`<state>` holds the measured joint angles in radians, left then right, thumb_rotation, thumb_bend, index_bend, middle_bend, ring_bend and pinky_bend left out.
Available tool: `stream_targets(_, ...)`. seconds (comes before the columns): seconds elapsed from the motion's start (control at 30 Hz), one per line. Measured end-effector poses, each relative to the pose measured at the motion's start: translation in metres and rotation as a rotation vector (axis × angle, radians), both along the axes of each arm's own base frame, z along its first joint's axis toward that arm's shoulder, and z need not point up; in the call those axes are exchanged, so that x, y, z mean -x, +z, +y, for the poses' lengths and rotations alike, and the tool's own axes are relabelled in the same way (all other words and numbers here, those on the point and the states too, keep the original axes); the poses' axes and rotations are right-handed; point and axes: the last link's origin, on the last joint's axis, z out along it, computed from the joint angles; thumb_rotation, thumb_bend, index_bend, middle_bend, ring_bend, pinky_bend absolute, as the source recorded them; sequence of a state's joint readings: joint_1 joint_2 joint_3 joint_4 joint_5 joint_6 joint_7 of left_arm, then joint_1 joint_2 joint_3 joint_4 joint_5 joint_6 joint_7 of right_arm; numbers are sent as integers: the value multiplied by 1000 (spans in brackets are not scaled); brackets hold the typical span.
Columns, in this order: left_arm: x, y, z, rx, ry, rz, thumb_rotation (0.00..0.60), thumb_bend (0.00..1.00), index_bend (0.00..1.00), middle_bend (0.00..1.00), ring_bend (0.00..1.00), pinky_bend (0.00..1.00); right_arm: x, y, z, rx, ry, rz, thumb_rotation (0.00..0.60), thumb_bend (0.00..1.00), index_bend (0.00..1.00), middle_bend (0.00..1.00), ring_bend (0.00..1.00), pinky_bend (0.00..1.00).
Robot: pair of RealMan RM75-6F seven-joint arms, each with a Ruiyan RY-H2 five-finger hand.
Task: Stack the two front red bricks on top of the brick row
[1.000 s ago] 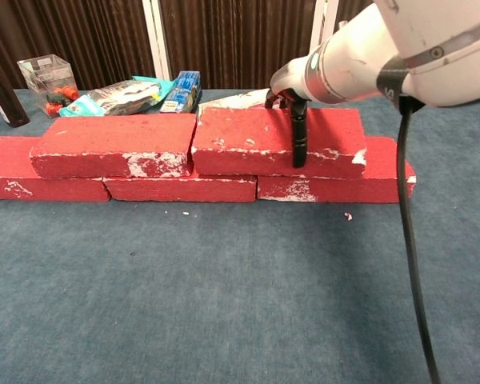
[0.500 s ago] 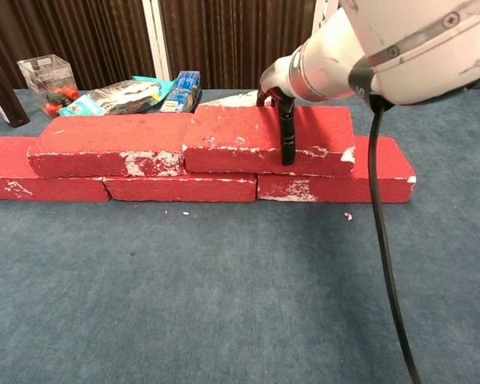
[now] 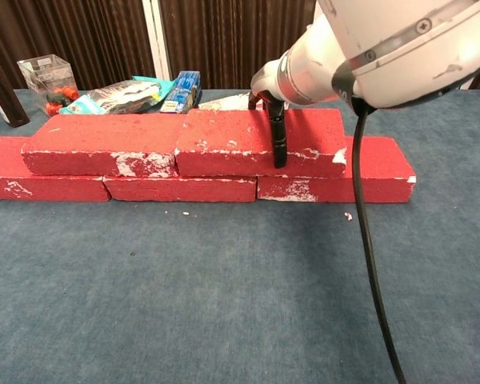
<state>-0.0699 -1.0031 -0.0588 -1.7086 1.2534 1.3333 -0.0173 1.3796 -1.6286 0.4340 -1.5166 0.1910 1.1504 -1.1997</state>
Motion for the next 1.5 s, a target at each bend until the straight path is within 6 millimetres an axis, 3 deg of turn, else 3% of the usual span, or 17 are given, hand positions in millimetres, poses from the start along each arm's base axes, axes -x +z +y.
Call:
stream_targets(1.3, 2, 2, -1, -15, 19, -8, 600, 225, 0, 0, 0, 32, -2, -6, -6, 9, 17, -1, 600, 339, 395, 261, 135, 0)
stream_targets(1.5, 2, 2, -1, -13, 20, -9, 600, 224, 0, 0, 0, 32, -3, -7, -6, 10, 20, -11, 600, 227, 360, 259, 104, 0)
